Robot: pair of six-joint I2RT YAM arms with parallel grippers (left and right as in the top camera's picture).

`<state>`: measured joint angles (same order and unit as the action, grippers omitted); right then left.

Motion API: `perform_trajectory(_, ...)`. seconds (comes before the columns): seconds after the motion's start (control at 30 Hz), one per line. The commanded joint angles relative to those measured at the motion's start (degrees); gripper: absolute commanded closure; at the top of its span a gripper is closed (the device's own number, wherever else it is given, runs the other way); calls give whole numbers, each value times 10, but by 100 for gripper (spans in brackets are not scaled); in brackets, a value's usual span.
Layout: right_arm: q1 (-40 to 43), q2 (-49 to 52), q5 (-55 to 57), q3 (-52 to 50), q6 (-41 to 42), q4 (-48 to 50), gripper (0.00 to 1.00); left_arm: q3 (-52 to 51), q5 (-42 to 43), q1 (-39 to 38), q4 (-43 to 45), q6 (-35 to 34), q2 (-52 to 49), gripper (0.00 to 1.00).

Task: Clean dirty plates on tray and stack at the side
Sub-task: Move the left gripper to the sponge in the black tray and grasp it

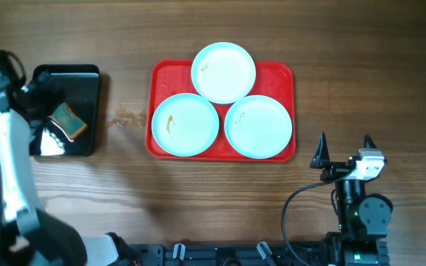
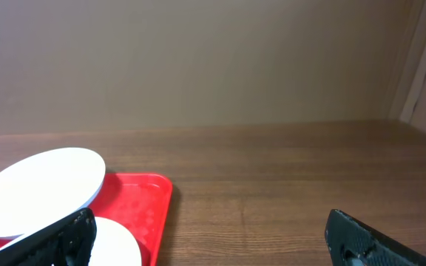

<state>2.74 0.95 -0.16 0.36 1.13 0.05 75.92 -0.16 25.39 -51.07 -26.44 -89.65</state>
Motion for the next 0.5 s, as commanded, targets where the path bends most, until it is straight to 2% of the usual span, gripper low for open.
perform_trajectory(0.0, 3, -2, 1, -1, -9, 3, 0, 9, -7, 20, 21, -26, -59, 0)
perform_trajectory(0.27, 3, -2, 1, -1, -10, 3, 0, 9, -3, 18, 31, -23, -170, 0)
perform_trajectory(0.47, 3, -2, 1, -1, -10, 3, 0, 9, 8, 14, 50, -23, -229, 8)
